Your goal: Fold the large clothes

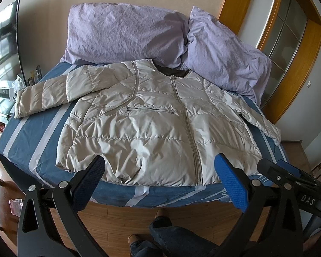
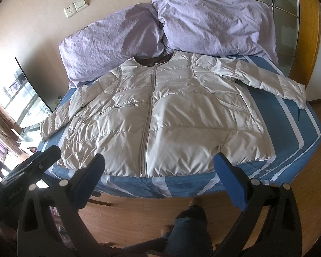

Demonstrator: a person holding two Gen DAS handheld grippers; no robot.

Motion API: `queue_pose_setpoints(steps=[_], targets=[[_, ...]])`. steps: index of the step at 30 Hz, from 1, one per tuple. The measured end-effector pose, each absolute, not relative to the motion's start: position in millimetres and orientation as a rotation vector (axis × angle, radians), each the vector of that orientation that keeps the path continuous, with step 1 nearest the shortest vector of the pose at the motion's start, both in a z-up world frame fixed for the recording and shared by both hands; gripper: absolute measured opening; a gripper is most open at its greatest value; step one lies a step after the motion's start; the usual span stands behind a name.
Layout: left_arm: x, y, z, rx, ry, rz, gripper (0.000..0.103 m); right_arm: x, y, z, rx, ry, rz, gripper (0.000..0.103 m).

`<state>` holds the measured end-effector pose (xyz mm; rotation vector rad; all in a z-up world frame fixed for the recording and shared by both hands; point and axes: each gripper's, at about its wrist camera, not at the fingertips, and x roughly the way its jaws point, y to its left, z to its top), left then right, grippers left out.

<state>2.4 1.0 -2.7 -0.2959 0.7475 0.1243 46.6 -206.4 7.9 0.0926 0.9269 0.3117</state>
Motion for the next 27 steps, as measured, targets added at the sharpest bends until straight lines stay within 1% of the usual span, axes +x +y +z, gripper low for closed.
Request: queue_pose_setpoints(steps=[27], targets=[[3.2,1.6,-3.7,-0.296,0.751,0.126,0.102,47.7,-207.4,6.4,0.094,0.929,0.314,0.101]])
